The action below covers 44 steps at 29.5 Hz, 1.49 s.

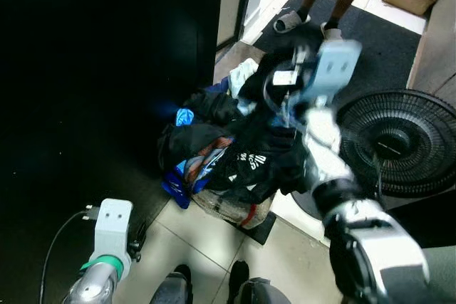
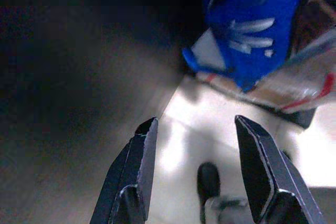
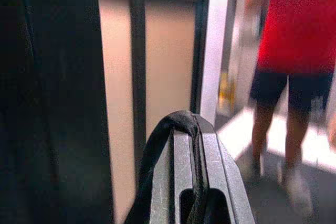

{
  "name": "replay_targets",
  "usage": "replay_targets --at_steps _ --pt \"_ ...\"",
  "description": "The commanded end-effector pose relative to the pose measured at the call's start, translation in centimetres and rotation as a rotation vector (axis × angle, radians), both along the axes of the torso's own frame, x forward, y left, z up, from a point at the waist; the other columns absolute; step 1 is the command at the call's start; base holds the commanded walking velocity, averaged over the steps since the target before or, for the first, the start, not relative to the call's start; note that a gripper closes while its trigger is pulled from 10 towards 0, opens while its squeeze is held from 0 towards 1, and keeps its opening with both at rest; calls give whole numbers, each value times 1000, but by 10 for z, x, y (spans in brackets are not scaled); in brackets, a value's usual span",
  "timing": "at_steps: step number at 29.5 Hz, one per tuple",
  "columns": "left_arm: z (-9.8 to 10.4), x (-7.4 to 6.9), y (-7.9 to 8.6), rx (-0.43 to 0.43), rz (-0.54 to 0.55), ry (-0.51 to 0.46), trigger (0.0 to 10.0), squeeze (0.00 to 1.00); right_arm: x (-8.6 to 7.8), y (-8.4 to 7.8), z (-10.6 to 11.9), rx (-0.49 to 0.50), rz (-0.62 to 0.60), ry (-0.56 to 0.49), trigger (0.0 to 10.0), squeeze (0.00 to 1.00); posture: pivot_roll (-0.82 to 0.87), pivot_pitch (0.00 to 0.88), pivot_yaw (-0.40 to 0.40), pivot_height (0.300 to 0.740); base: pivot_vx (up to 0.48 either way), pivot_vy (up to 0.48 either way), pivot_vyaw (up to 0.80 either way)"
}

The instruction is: Clothes washing

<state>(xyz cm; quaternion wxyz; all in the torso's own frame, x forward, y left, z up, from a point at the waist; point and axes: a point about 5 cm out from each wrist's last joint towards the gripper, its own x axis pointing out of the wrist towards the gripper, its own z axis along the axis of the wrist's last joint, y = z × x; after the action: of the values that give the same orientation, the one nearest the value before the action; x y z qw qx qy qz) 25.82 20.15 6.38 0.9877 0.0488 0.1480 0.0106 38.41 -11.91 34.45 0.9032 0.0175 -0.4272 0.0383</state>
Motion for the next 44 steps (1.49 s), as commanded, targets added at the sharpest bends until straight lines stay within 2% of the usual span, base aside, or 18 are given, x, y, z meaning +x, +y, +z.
replay_targets --at_steps 1,5,6,7,9,11,12,13,16,18,20,22,25,27,31,33,37,44 --pt "-6 -3 -5 -27 -15 22 10000 0 -17 -15 46 41 -13 -178 0 0 176 192 -21 740 0 0 0" --pt "-1 0 -6 -32 -24 1 10000 0 -26 -23 65 54 -27 -248 0 0 174 188 -20 740 0 0 0" --pt "5 4 -8 -29 -38 -25 10000 0 -38 -34 86 63 -46 -332 471 0 168 177 -18 740 0 0 0" --pt "12 8 -9 -30 -48 -49 10000 0 -54 -47 108 70 -72 -426 3255 0 159 163 -12 740 0 0 0" --pt "12 8 -9 -30 -48 -49 10000 0 -54 -47 108 70 -72 -426 3255 0 159 163 -12 740 0 0 0" --pt "22 16 -10 -33 -63 -88 10000 0 -91 -71 140 64 -140 -604 9020 0 149 139 1 740 0 0 0" --pt "22 16 -10 -33 -63 -88 10000 0 -91 -71 140 64 -140 -604 9020 0 149 139 1 740 0 0 0" --pt "26 20 -12 -36 -72 -101 10000 0 -102 -77 145 22 -176 -644 10000 0 142 131 6 740 0 0 0" --pt "29 22 -12 -37 -79 -109 10000 0 -108 -79 147 -10 -198 -659 10000 0 141 129 7 740 0 0 0" --pt "31 24 -14 -38 -89 -119 10000 0 -98 -80 132 -31 -196 -581 10000 0 134 122 12 740 0 0 0" --pt "34 29 -19 -39 -109 -130 10000 0 -60 -71 64 -57 -167 -280 10000 0 131 116 21 740 0 0 0" --pt "34 30 -20 -37 -121 -128 10000 0 -44 -64 10 -53 -143 -82 10000 0 128 122 27 740 0 0 0" --pt "33 30 -21 -35 -127 -121 10000 0 -36 -66 -26 -64 -164 38 10000 0 128 123 29 740 0 0 0" --pt "30 29 -21 -29 -137 -110 10000 0 -27 -79 -59 -74 -234 164 10000 0 130 135 36 740 0 0 0" --pt "29 28 -20 -24 -140 -101 10000 0 -23 -93 -79 -62 -293 256 10000 0 137 146 42 740 0 0 0" --pt "26 23 -18 -14 -143 -85 10000 0 -17 -111 -101 -44 -351 366 10000 0 148 168 51 740 0 0 0" --pt "24 19 -15 -6 -146 -71 10000 0 -13 -117 -112 -46 -371 435 10000 0 159 186 55 740 0 0 0" --pt "21 7 -9 10 -134 -49 10000 0 8 -83 -121 -88 -228 538 10000 0 199 232 42 740 0 0 0"
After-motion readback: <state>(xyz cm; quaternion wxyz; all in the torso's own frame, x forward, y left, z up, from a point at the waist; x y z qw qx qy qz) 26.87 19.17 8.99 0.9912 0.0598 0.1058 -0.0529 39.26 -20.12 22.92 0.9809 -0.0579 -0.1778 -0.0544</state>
